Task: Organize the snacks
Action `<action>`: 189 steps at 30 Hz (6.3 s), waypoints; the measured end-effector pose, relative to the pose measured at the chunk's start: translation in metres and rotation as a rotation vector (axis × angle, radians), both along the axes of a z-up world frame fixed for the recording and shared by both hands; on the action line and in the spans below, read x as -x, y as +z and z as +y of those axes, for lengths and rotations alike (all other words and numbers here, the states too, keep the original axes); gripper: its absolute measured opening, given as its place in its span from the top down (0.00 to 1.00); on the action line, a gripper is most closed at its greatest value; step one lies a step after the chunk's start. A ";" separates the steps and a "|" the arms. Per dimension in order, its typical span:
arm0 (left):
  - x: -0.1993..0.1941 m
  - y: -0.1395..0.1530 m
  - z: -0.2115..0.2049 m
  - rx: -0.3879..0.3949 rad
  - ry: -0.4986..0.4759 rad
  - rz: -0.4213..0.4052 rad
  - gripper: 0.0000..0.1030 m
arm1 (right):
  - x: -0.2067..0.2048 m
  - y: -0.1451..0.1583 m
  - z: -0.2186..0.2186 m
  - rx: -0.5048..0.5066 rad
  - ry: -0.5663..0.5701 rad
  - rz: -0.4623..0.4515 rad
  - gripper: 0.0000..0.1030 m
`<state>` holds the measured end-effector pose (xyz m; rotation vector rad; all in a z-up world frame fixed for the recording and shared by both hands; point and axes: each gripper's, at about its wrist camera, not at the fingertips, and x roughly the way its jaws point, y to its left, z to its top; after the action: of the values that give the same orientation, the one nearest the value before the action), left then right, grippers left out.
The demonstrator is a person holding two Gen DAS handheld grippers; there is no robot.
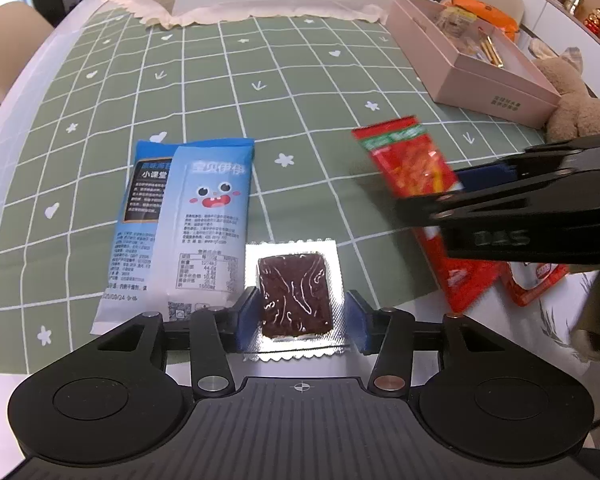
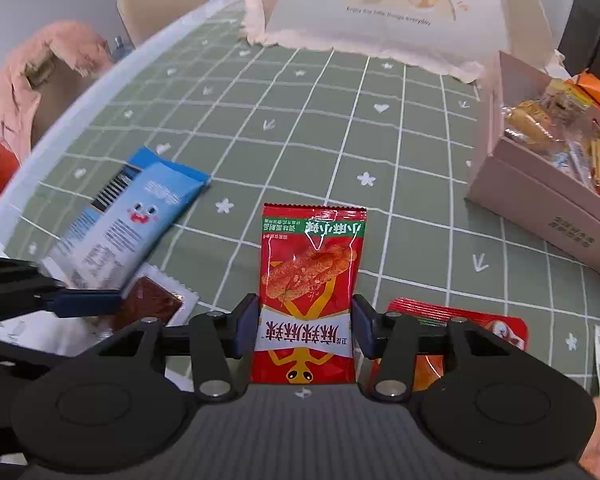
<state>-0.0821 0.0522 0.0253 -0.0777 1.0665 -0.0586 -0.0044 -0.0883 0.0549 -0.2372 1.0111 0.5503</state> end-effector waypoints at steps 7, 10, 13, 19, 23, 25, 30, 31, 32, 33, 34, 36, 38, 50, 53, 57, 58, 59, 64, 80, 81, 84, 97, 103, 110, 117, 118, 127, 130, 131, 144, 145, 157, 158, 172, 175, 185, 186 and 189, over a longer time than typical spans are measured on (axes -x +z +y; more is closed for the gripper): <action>-0.007 0.000 -0.008 -0.018 -0.010 0.001 0.49 | 0.003 0.022 -0.026 -0.041 -0.084 -0.013 0.52; -0.010 0.000 -0.014 0.036 -0.063 -0.019 0.50 | 0.004 0.021 -0.036 -0.028 -0.113 -0.011 0.52; -0.010 -0.003 -0.024 0.014 -0.116 -0.045 0.50 | 0.007 0.018 -0.045 -0.009 -0.142 -0.004 0.52; -0.013 -0.002 -0.037 -0.063 -0.172 -0.029 0.50 | 0.014 0.013 -0.064 -0.002 -0.197 0.013 0.52; -0.015 -0.002 -0.037 -0.055 -0.161 -0.016 0.50 | 0.019 0.013 -0.071 -0.002 -0.225 0.012 0.52; -0.015 -0.002 -0.034 -0.038 -0.152 -0.019 0.50 | 0.020 0.014 -0.074 -0.005 -0.236 0.007 0.52; -0.013 -0.003 -0.016 0.082 -0.085 -0.042 0.50 | 0.024 0.020 -0.085 -0.017 -0.271 -0.007 0.52; -0.012 -0.003 -0.011 0.108 -0.076 -0.045 0.50 | 0.025 0.020 -0.088 -0.020 -0.280 -0.009 0.52; -0.012 -0.003 -0.007 0.130 -0.073 -0.047 0.50 | 0.026 0.021 -0.090 -0.023 -0.286 -0.009 0.52; -0.013 -0.003 -0.006 0.139 -0.077 -0.047 0.50 | 0.026 0.021 -0.092 -0.026 -0.294 -0.009 0.52; -0.013 -0.003 -0.006 0.140 -0.080 -0.044 0.50 | 0.027 0.021 -0.093 -0.027 -0.299 -0.007 0.52; -0.015 -0.001 -0.011 0.104 -0.104 -0.034 0.51 | 0.028 0.019 -0.094 -0.026 -0.305 -0.001 0.52; -0.016 0.001 -0.021 0.031 -0.133 -0.027 0.56 | 0.029 0.017 -0.094 -0.023 -0.306 0.004 0.52; 0.015 0.030 -0.033 0.009 -0.190 -0.213 0.59 | 0.037 0.036 -0.110 -0.039 -0.301 -0.041 0.52; 0.006 0.093 -0.046 0.124 -0.249 -0.358 0.59 | 0.035 0.056 -0.127 -0.052 -0.307 -0.077 0.52; -0.037 0.178 -0.074 0.152 -0.330 -0.623 0.58 | 0.034 0.092 -0.150 -0.051 -0.303 -0.190 0.52; -0.053 0.193 -0.081 0.165 -0.336 -0.670 0.58 | 0.033 0.099 -0.155 -0.045 -0.303 -0.217 0.52; -0.073 0.206 -0.091 0.176 -0.337 -0.702 0.58 | 0.031 0.104 -0.158 -0.036 -0.305 -0.239 0.52; -0.176 0.199 -0.114 0.296 -0.253 -0.544 0.60 | 0.024 0.114 -0.174 -0.020 -0.325 -0.280 0.52; -0.055 0.052 -0.074 0.225 -0.034 -0.124 0.60 | -0.069 0.172 -0.186 -0.108 -0.294 -0.347 0.52; -0.050 0.053 -0.074 0.211 -0.044 -0.124 0.60 | -0.082 0.182 -0.181 -0.116 -0.292 -0.369 0.52; -0.042 0.057 -0.068 0.213 -0.044 -0.121 0.60 | -0.116 0.203 -0.169 -0.124 -0.262 -0.386 0.39; -0.022 0.036 -0.069 0.185 0.001 -0.039 0.60 | -0.075 0.021 -0.133 0.039 -0.121 0.012 0.30; -0.018 0.031 -0.073 0.155 0.004 -0.027 0.60 | -0.057 -0.004 -0.138 0.079 -0.188 0.007 0.35; -0.019 0.026 -0.076 0.093 0.004 -0.010 0.60 | -0.038 -0.014 -0.123 -0.186 -0.074 0.250 0.41; -0.016 0.031 -0.075 0.068 -0.003 -0.016 0.60 | -0.060 0.012 -0.126 0.064 -0.020 -0.076 0.12; -0.015 0.032 -0.075 0.068 -0.005 -0.019 0.60 | -0.071 0.009 -0.129 0.097 -0.020 -0.077 0.12; -0.009 0.038 -0.078 0.052 -0.028 -0.036 0.60 | -0.115 -0.019 -0.148 0.043 -0.131 0.056 0.21; -0.009 0.038 -0.076 0.052 -0.019 -0.035 0.60 | -0.102 -0.021 -0.137 0.001 -0.110 0.085 0.31; -0.009 0.038 -0.075 0.054 -0.015 -0.034 0.60 | -0.096 -0.021 -0.131 0.002 -0.087 0.083 0.33; -0.002 0.019 -0.072 0.122 -0.011 0.037 0.60 | -0.047 -0.026 -0.134 0.070 0.058 0.009 0.41; -0.002 0.017 -0.073 0.119 -0.012 0.042 0.60 | -0.044 -0.022 -0.132 0.060 0.061 0.019 0.48; -0.004 0.027 -0.061 0.123 0.018 0.025 0.60 | -0.073 0.105 -0.165 -0.240 -0.089 -0.098 0.59; -0.007 0.028 -0.061 0.124 0.013 0.021 0.60 | -0.081 0.125 -0.168 -0.242 -0.109 -0.141 0.59; -0.020 0.041 0.018 0.041 0.219 -0.122 0.60 | -0.124 0.114 -0.170 -0.163 -0.205 -0.145 0.01; -0.017 0.033 0.060 -0.035 0.351 -0.131 0.60 | -0.084 0.069 -0.151 -0.116 -0.083 -0.052 0.01; -0.021 0.013 0.069 -0.016 0.329 -0.134 0.59 | 0.020 -0.033 -0.112 -0.089 0.051 0.132 0.00; -0.022 0.013 0.063 -0.013 0.305 -0.132 0.59 | 0.027 -0.033 -0.107 -0.060 0.070 0.106 0.00; -0.028 0.009 0.041 0.019 0.227 -0.123 0.59 | 0.035 -0.035 -0.094 0.025 0.055 0.012 0.05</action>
<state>-0.0542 0.0934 0.0347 -0.2096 0.9289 0.1298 -0.0390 -0.1827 0.0196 -0.2847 1.0263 0.5900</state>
